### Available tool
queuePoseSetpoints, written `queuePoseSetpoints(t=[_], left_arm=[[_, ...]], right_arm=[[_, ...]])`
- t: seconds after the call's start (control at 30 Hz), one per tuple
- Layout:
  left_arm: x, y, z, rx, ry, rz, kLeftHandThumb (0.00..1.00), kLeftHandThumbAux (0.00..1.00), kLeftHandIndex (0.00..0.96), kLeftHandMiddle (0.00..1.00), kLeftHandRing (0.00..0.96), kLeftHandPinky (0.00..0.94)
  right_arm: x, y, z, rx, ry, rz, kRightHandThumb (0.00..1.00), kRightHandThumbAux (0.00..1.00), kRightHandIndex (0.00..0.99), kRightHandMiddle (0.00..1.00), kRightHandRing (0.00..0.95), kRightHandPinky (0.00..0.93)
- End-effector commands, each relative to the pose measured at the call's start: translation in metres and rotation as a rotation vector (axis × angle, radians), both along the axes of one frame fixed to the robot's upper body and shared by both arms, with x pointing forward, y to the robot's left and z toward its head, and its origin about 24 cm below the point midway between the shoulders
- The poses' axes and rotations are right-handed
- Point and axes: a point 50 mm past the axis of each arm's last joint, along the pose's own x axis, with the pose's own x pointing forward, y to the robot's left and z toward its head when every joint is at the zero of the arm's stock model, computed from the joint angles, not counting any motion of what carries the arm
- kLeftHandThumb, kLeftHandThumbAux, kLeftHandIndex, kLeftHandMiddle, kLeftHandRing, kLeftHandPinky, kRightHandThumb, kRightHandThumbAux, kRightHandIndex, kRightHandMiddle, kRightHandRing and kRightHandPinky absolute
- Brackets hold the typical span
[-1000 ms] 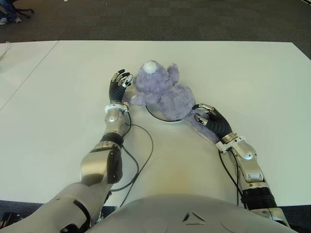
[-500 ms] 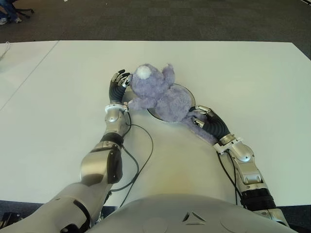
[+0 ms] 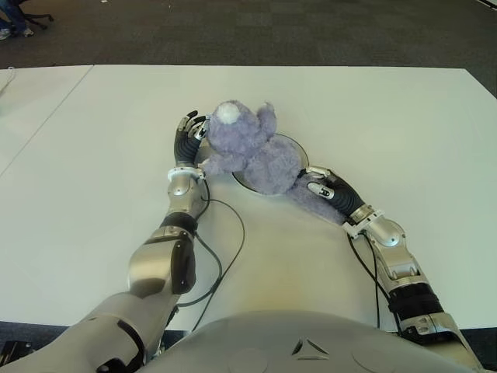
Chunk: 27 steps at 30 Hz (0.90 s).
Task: Put the doll into the plate.
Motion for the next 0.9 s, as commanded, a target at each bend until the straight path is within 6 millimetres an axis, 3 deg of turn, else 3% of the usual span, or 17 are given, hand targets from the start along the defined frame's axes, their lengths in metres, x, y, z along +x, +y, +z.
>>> queuePoseSetpoints(t=[0.03, 0.9], left_arm=[[-0.0911, -0.0155, -0.0992, -0.127, 0.483, 0.009, 0.000, 0.570, 0.193, 0.279, 0.290, 0.269], [-0.0907, -0.0152, -0.0993, -0.133, 0.488, 0.014, 0.000, 0.573, 0.194, 0.278, 0.290, 0.273]], right_arm=[[-0.0249, 0.0010, -0.0459, -0.076, 0.147, 0.020, 0.011, 0.255, 0.000, 0.000, 0.000, 0.000], [-0.0186, -0.0067, -0.0538, -0.064, 0.069, 0.001, 0.000, 0.238, 0.000, 0.000, 0.000, 0.000]])
